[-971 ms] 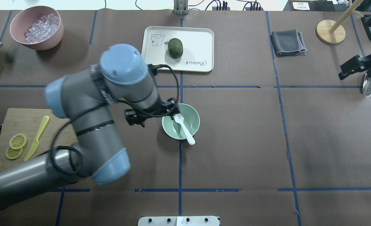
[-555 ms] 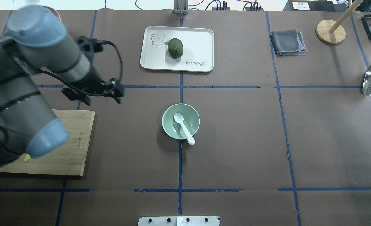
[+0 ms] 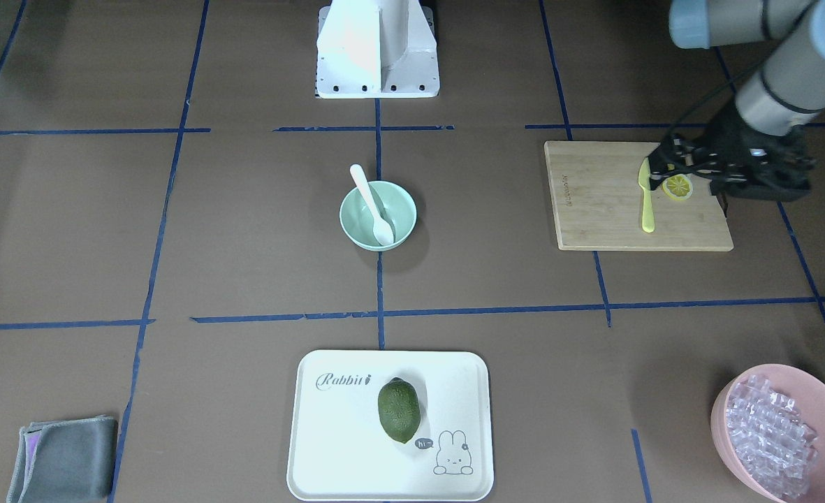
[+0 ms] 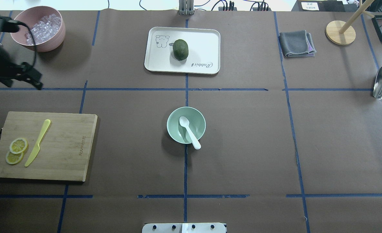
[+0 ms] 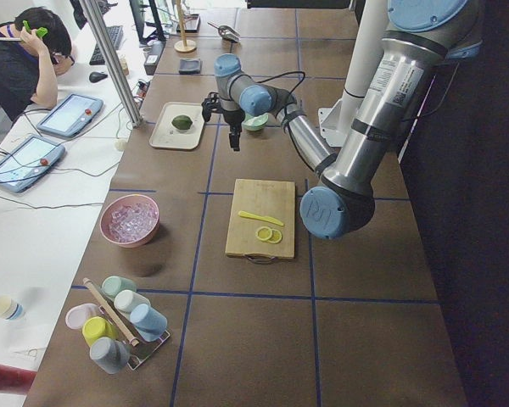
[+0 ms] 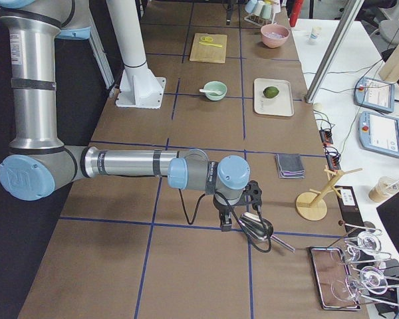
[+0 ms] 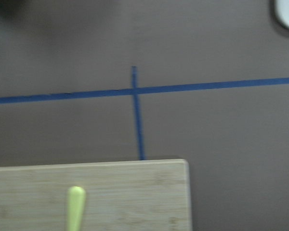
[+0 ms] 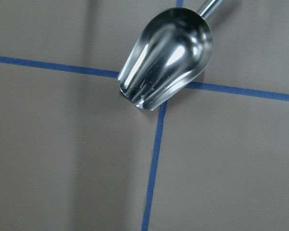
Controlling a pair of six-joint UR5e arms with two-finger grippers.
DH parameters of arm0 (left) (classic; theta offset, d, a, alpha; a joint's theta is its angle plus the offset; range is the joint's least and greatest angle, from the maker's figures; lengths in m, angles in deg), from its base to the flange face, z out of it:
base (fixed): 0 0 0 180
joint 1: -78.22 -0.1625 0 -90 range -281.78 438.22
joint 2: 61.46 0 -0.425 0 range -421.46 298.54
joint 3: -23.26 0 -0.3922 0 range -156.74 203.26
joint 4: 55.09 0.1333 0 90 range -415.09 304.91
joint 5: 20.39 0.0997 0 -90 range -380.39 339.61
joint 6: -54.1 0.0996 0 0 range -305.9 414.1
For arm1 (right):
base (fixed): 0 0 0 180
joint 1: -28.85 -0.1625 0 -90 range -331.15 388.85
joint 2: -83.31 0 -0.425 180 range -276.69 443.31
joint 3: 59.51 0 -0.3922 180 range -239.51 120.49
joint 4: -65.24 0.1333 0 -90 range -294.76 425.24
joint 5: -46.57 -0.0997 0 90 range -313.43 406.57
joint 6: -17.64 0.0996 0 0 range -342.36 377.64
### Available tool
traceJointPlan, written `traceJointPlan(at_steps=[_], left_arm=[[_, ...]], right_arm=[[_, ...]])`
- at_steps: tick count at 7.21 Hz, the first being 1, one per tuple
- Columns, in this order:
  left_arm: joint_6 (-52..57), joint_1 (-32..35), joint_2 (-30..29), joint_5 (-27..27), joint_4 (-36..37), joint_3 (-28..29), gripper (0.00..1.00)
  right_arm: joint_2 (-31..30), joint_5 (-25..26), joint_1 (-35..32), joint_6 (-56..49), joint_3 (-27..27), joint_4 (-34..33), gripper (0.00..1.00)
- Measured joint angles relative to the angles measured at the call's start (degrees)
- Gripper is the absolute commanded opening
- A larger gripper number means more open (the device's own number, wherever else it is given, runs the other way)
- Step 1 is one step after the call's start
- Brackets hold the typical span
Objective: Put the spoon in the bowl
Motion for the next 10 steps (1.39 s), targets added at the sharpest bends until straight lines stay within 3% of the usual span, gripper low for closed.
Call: traceJointPlan(at_steps=[3,6,10], left_arm=[[21.15,13.59,5.46,-3.91,-0.25,9.12,1.0],[34.74,21.56,6.49,-4.07,-0.89,19.89,1.0],[38.14,27.53,10.64,-4.18,-2.43,21.47,1.0]], right_arm=[[0.56,0.77,-0.5,0.1,0.73,1.32,1.0],[-0.42,0.48,-0.52,6.11,1.81,8.18,1.0],[-0.57,0.13,-0.52,7.04,2.03,9.09,1.0]])
